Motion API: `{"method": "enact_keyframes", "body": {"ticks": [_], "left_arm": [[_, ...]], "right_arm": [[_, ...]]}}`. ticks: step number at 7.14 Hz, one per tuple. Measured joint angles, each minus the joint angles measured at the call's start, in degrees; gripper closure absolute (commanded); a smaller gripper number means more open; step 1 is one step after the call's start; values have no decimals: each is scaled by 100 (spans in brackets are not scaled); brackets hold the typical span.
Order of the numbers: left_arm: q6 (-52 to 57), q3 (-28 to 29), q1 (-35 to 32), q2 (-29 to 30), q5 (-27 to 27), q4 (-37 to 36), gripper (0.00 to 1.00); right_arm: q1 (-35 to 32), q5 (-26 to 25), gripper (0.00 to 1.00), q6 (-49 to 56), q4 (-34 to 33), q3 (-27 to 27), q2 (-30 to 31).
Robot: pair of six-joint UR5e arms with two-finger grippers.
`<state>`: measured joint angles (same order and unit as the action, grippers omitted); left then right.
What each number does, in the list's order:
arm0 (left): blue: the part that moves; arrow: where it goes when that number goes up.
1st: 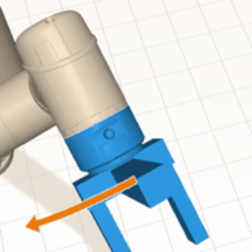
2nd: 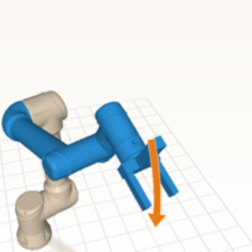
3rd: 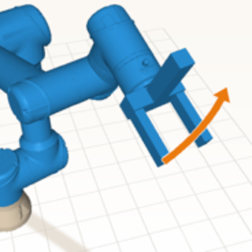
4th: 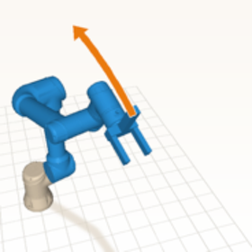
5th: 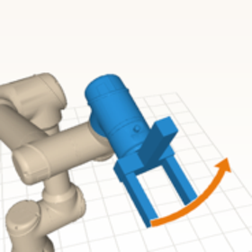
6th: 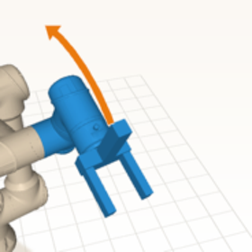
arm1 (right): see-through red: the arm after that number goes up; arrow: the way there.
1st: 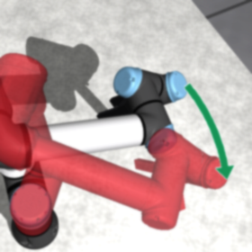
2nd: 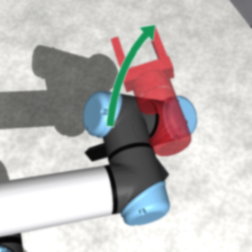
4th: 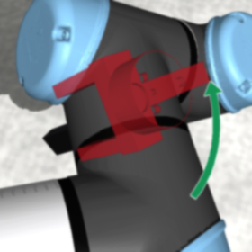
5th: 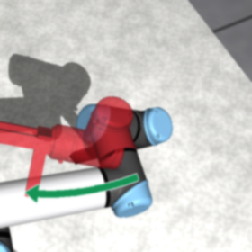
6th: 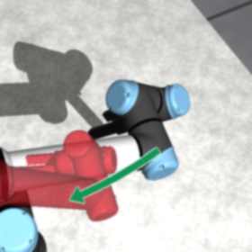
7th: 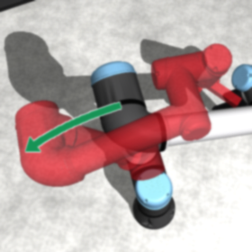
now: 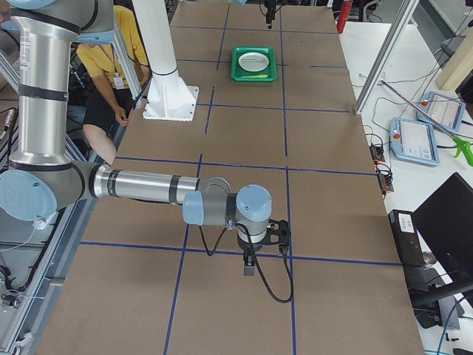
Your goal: Place spoon
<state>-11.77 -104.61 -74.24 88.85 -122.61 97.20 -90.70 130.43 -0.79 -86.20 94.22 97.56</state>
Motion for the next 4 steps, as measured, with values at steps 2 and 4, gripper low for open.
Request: {"method": "enact_keyframes", "body": {"ticks": [2,4], "left_arm": [[1325,402,-1212,-582,-490,-71,0],[2031,491,-1774,-929,-889,-138,0]], "right_arm": [[0,0,0,0,0,0,0],[0,0,0,0,-2,0,0]]}}
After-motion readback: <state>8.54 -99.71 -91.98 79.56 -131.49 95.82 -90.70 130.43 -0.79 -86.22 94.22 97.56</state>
